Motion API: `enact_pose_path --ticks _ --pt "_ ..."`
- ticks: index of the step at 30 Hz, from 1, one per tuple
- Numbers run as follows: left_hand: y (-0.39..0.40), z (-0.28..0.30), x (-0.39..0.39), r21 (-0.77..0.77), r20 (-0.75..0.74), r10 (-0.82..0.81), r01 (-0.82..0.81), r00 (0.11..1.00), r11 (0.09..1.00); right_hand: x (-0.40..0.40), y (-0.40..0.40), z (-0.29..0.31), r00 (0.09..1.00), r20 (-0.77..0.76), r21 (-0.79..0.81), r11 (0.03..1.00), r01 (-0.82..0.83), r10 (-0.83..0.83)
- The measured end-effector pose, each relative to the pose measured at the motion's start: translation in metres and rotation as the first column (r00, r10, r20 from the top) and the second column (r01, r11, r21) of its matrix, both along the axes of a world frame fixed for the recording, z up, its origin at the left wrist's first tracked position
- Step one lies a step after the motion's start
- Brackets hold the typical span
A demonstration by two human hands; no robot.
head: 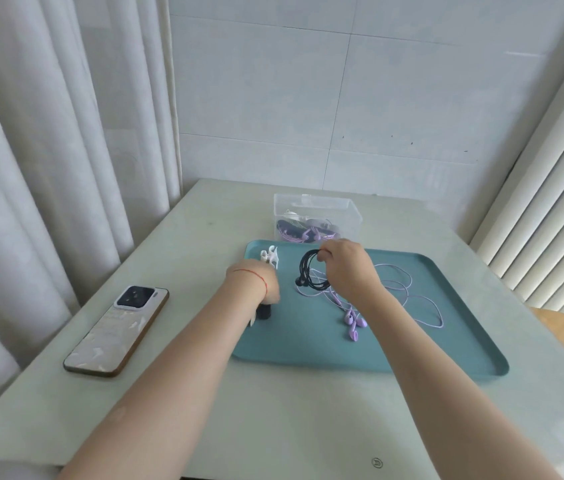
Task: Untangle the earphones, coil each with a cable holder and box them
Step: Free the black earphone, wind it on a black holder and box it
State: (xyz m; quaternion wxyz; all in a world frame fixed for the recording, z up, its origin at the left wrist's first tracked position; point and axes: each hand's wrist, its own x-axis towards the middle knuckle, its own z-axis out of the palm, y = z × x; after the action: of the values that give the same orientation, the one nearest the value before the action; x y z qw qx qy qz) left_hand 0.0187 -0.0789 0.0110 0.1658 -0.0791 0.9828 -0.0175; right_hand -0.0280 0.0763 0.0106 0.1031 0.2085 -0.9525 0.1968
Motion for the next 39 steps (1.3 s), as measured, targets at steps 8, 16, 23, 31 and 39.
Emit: enact_pose_path --ticks 8,16,23,31,39 --pt "0.016 -0.040 -0.033 0.342 -0.373 0.064 0.073 0.925 0.937 -0.007 0.021 -0.003 1.000 -0.005 -0.145 0.989 0.014 -0.015" --pt "0.022 -0.054 -0.062 0.110 -0.595 0.012 0.067 0.804 0.992 -0.034 0.044 0.001 0.999 -0.023 -0.291 0.956 0.031 -0.039" --pt "0.024 -0.031 -0.068 0.182 -0.509 0.080 0.016 0.857 0.983 -0.048 0.043 0.005 0.999 0.014 -0.382 0.924 -0.033 0.041" --pt "-0.003 0.038 -0.059 0.598 -0.534 0.329 0.072 0.779 0.798 -0.056 0.056 0.031 0.988 0.079 -0.331 0.939 -0.098 0.131" --pt "0.043 0.025 -0.064 0.959 -0.249 0.316 0.187 0.916 0.212 -0.052 0.056 0.046 0.979 0.063 -0.307 0.937 -0.166 0.194"
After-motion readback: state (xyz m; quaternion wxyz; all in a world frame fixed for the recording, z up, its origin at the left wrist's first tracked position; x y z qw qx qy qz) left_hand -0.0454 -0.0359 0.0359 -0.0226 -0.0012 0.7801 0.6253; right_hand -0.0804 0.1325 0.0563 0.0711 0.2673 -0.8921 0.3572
